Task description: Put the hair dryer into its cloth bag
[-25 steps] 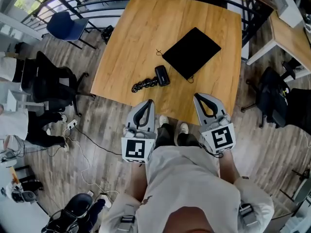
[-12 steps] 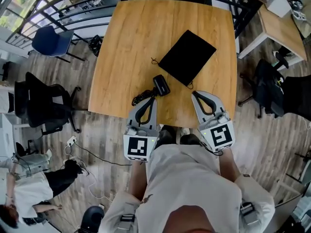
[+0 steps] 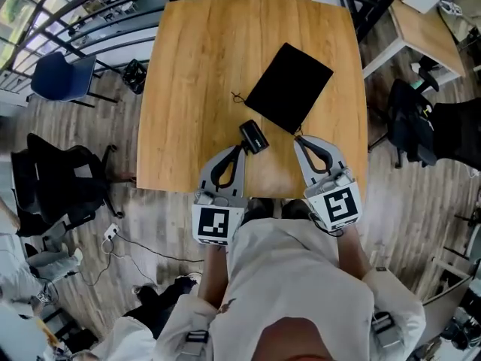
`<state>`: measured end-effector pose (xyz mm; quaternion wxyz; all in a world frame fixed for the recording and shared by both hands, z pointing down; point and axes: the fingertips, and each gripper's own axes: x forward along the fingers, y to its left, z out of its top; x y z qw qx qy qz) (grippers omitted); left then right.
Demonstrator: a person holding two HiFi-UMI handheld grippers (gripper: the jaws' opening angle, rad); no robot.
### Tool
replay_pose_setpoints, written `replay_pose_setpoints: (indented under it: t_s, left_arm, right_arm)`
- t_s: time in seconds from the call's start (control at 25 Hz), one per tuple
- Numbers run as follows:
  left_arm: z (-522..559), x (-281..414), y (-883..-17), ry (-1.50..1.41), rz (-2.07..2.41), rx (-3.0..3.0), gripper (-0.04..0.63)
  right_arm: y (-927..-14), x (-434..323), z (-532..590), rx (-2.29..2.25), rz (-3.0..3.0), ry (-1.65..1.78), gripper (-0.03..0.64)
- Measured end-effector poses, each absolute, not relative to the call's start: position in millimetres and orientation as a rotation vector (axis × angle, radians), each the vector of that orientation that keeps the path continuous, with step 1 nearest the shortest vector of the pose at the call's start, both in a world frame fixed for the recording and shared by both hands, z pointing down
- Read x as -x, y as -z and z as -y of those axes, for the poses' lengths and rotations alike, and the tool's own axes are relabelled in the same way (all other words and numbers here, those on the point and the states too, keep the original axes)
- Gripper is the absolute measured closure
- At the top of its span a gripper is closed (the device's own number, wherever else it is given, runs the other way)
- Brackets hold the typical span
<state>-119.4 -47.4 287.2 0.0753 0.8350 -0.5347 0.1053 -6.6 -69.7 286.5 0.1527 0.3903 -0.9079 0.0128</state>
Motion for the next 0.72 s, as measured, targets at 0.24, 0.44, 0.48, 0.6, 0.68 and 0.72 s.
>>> replay_pose_setpoints:
  t_s: [0.24,0.44,0.48,0.6,0.68,0.72]
  left_arm:
    - [55.9,125.3,-301.9,-0.330,1.508,-2.551,0.575]
    - [59.3,128.7,-322.1,-0.344,1.462,-2.540,0.575]
    - [60.4,129.0,-326.2,-0.352,1.458,-2.535,0.575]
    - [64.8,128.4,-340.1,-0.370,1.454,-2.510,0.575]
    - [68.9,127.4,-348.6,-0.385,1.458,-2.496,0.575]
    - [70.8,126.9,-353.0,-0.395,1.462,-2.488,0.575]
  right_arm:
    - [-297.8,12.1,80.8,-1.194,2.551,-0.050,0.595]
    - [-316.3,14.0,84.5,-1.197,2.508,-0.080,0.595]
    - [-320.6,14.5,86.0,-1.191,2.504,-0.093,0.595]
    - [-334.5,16.1,91.7,-1.155,2.501,-0.112,0.595]
    - [-344.0,17.4,96.0,-1.126,2.502,-0.120,0.595]
    - [-348.7,18.2,97.9,-1.112,2.502,-0.127,0.595]
